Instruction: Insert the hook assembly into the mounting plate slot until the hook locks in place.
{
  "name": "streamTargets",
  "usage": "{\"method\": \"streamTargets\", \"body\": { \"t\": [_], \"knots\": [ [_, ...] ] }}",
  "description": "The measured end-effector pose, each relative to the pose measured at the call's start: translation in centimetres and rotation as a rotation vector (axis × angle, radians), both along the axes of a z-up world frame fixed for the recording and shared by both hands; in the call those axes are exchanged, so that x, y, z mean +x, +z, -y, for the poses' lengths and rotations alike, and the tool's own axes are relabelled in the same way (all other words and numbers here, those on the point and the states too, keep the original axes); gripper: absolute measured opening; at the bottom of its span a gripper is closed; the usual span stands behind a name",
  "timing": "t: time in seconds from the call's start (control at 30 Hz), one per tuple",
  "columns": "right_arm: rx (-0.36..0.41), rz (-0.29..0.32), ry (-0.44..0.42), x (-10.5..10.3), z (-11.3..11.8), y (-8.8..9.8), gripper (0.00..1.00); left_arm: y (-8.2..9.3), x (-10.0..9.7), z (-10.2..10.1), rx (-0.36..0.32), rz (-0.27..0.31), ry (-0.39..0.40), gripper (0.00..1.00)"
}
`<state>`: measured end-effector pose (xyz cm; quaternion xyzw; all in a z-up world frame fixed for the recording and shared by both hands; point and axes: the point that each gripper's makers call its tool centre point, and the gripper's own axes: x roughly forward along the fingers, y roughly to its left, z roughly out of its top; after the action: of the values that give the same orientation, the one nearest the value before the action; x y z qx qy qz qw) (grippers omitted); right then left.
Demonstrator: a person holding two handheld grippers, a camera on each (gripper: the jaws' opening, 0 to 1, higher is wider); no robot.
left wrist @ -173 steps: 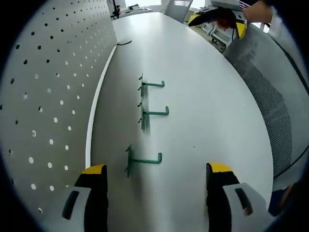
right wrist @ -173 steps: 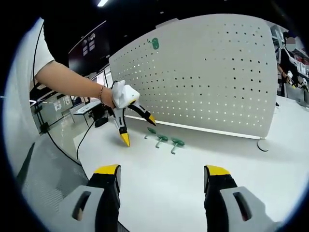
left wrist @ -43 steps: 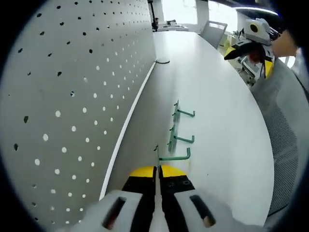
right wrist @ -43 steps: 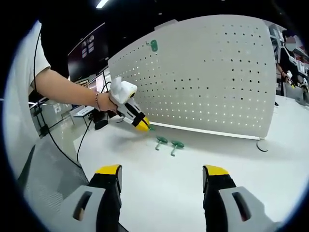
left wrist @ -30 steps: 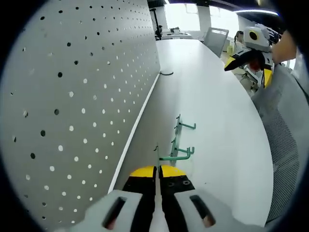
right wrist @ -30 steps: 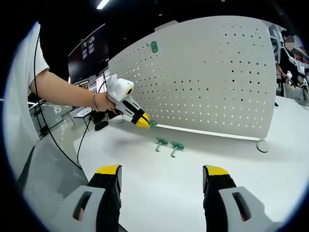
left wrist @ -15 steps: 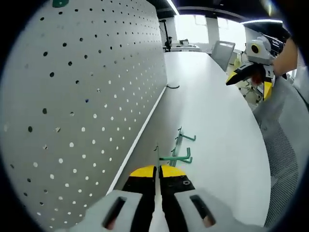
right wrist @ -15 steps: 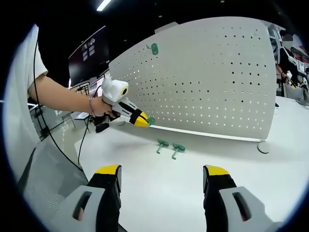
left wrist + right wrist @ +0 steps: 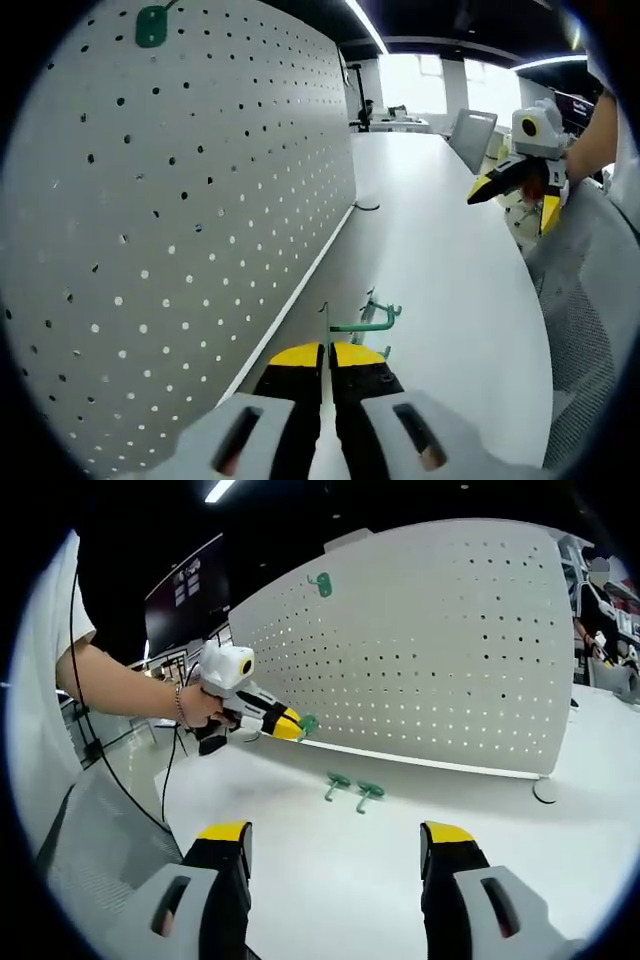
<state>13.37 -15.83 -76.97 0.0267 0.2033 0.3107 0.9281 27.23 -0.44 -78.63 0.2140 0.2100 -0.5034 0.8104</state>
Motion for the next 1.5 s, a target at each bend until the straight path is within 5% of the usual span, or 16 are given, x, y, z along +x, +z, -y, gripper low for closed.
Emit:
{"method": "streamTargets", "body": {
  "t": [1.5],
  "knots": [
    [0.016, 0.014, 0.002, -0.1, -0.1, 0.5, 0.67, 8.9, -3.2, -0.7, -0.374, 0.094, 0.146, 0.03]
  ]
}}
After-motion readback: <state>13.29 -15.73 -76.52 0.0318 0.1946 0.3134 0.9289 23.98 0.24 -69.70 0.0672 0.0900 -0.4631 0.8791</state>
